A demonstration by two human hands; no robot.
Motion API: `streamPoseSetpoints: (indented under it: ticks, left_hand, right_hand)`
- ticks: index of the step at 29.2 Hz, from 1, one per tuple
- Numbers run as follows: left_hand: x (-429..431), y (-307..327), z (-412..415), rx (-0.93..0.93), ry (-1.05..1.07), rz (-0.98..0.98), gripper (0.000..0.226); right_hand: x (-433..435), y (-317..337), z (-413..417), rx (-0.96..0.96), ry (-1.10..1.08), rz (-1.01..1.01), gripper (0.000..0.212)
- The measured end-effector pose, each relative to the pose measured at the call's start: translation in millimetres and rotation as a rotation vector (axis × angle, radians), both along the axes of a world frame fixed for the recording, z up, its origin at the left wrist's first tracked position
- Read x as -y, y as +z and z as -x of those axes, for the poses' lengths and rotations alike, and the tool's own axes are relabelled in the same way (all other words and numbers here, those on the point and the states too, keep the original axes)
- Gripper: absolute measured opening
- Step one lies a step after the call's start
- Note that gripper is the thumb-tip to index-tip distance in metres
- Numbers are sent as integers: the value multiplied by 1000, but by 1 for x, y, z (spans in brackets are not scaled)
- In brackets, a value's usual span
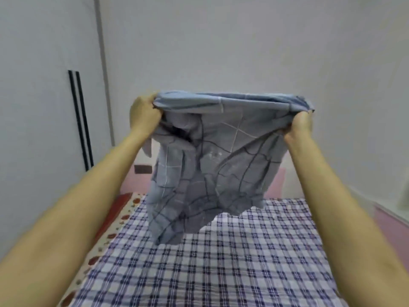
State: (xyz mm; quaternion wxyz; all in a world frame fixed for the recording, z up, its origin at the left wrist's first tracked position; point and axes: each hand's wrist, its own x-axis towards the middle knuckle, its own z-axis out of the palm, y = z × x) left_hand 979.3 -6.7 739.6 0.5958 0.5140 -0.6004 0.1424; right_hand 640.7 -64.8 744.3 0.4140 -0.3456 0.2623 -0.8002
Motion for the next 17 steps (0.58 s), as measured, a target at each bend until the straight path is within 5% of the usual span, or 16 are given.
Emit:
streamPoseSetpoints:
  ticks: [4, 7, 13, 17]
  left_hand:
    - [-13, -2, -8, 331, 202, -54, 25]
    - [-19, -41, -23, 438, 193, -211, 33]
    - [-46, -184, -41, 692, 47, -407, 23]
    - [-84, -286, -40, 863, -141, -591, 28]
  right_hand:
    - [-16, -33, 9, -170, -177, -14, 46]
    - [-31, -75, 9, -331, -251, -114, 40]
    - [-90, -195, 13, -558, -282, -343, 24]
    - [-130, -311, 44, -1031, -381, -581, 20]
